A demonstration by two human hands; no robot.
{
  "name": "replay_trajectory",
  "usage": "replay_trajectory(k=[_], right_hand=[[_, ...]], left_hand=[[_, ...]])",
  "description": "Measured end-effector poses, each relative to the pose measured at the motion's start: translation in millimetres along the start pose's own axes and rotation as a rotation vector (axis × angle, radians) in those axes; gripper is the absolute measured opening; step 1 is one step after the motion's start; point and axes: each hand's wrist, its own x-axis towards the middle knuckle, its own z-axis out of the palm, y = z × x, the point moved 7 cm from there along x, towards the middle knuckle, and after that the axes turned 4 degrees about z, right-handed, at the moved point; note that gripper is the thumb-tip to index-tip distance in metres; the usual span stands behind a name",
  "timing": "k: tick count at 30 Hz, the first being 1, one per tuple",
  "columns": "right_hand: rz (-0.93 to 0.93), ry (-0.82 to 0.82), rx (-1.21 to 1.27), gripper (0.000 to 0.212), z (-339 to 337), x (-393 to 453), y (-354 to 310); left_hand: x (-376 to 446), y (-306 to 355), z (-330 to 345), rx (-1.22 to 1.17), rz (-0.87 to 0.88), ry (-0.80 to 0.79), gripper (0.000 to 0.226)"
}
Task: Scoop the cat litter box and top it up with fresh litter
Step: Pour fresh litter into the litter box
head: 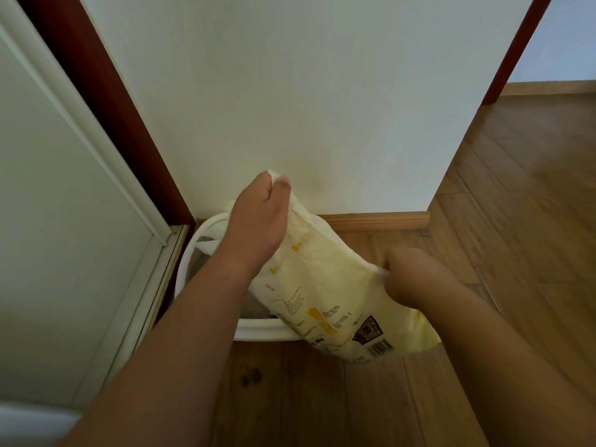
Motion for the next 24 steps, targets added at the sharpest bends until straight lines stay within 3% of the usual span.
replay_trajectory(k=[4, 9, 15, 19, 21, 24], right_hand=[[-0.195, 0.049, 0.176, 0.046, -20, -21, -35], [-0.457, 0.122, 0.444, 0.057, -40, -50, -76], [-0.439, 0.22, 0.501, 0.053, -43, -55, -81], [-0.422, 0.332, 0.466, 0.017, -50, -56, -83], [-0.419, 0.332, 0.489, 0.027, -49, -58, -82], [-0.411, 0.325, 0.493, 0.024, -48, -59, -82]], left_hand=[[-3, 3, 10, -0.003, 0.028, -0.026, 0.041], [-9, 8, 17, 0.042, 0.072, -0.095, 0.04], [-13, 7, 23, 0.069, 0.086, -0.17, 0.035], [-22, 8, 37, 0.045, 0.126, -0.249, 0.04], [-23, 7, 41, 0.047, 0.138, -0.27, 0.041], [-21, 6, 37, 0.087, 0.187, -0.293, 0.037]])
